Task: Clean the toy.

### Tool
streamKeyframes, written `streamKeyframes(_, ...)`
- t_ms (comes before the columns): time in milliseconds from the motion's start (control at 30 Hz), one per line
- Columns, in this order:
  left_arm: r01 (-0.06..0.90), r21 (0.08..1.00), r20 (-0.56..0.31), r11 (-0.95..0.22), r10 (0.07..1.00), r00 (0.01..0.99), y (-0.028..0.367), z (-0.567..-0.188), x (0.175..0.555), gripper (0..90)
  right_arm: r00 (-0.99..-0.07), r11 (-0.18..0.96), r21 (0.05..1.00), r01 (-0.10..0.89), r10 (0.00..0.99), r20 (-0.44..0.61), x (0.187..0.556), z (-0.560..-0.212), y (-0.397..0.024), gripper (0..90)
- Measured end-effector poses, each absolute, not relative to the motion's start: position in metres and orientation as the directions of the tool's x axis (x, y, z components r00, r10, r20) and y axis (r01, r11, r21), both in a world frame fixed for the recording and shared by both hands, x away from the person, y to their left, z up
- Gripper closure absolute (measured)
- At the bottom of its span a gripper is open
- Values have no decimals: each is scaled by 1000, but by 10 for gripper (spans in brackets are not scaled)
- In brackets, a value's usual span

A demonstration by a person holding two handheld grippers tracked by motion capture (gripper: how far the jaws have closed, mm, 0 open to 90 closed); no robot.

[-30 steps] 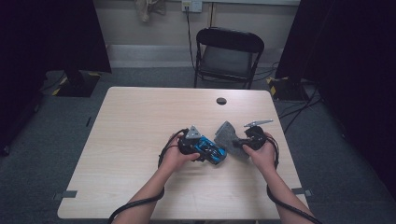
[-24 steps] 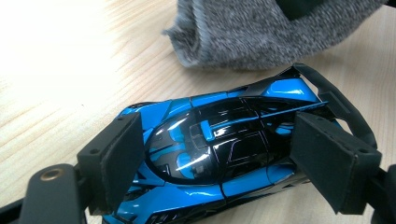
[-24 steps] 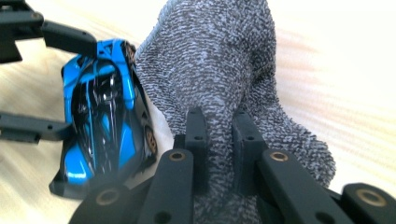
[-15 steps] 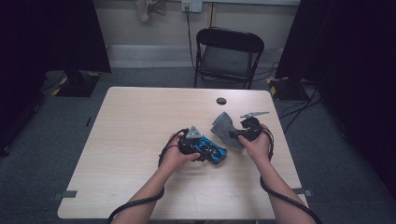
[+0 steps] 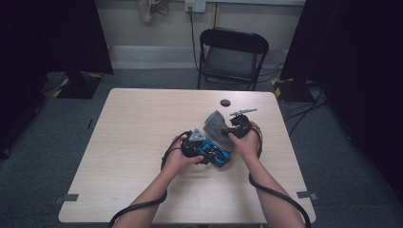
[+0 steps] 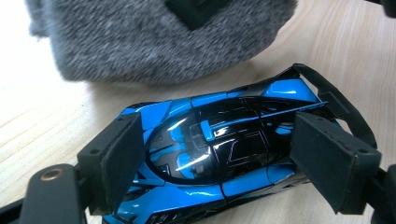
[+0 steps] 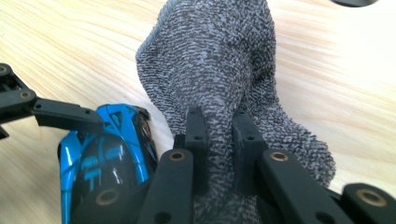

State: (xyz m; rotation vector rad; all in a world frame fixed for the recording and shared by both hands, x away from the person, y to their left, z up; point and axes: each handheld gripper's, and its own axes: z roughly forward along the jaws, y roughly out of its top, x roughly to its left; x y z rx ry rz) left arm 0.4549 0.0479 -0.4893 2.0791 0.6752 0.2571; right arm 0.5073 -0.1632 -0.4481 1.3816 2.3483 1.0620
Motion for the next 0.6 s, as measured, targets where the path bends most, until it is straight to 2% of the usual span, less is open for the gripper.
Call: streamKeyframes(600, 365, 820, -72, -441, 553, 830, 49, -489, 455, 178, -580, 337, 659, 673, 793, 186, 506, -465, -131, 801)
